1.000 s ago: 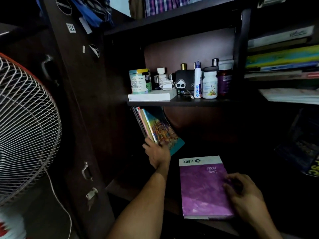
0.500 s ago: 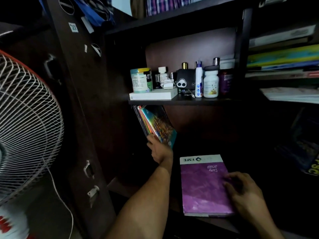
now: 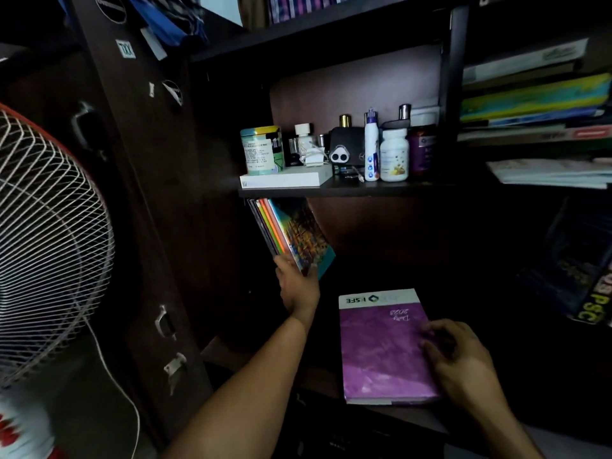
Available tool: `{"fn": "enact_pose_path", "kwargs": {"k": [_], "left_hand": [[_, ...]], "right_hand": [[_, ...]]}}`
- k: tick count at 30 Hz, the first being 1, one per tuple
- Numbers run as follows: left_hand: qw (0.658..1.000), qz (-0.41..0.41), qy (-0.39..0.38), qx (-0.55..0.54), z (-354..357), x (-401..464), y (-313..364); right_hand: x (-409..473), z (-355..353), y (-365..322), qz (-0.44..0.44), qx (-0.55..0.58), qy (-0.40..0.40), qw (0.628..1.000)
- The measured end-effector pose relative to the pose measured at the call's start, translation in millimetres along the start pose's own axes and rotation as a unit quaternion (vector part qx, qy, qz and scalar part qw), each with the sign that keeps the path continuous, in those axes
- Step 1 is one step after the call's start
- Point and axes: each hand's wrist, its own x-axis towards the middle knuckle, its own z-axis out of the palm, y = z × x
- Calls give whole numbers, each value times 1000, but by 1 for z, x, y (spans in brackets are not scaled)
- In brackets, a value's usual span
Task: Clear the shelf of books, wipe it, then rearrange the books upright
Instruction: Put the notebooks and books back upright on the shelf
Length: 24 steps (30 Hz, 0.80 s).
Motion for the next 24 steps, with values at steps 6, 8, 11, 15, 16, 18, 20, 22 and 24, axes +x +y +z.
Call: {"fn": "enact_pose_path", "kwargs": {"k": [6,8,11,15,16,18,20,22,24], "left_hand": [[925,57,-305,219,-23,-55,4],[928,44,-327,174,-27,-69,17],[919,-84,-383,-46,-27,-85,34],[847,-169,-444,-239,-11,-111,55],[834,-176,-442,-277,-1,-120,57],[828,-175,-429,-315,9,-128,53],[820,-176,-418,-349,11,-130,47],[829,-149,-401,-360,12,-127,40],[845,-108,-396,-342,14,-127,35]], "right_hand": [[-2,-2,-6,0,1,14,1000],[-3,-4,-11,-11,-12,38,999],[-7,-9,-10,10,-24,125,992],[-5,-14,-13,23,-25,233,972],[-6,-17,-12,41,-21,259,965],[-8,-18,-15,82,23,289,953],[-9,-16,-18,104,35,266,958],[-9,-15,-19,130,42,187,973],[-10,-16,-22,169,69,136,974]]}}
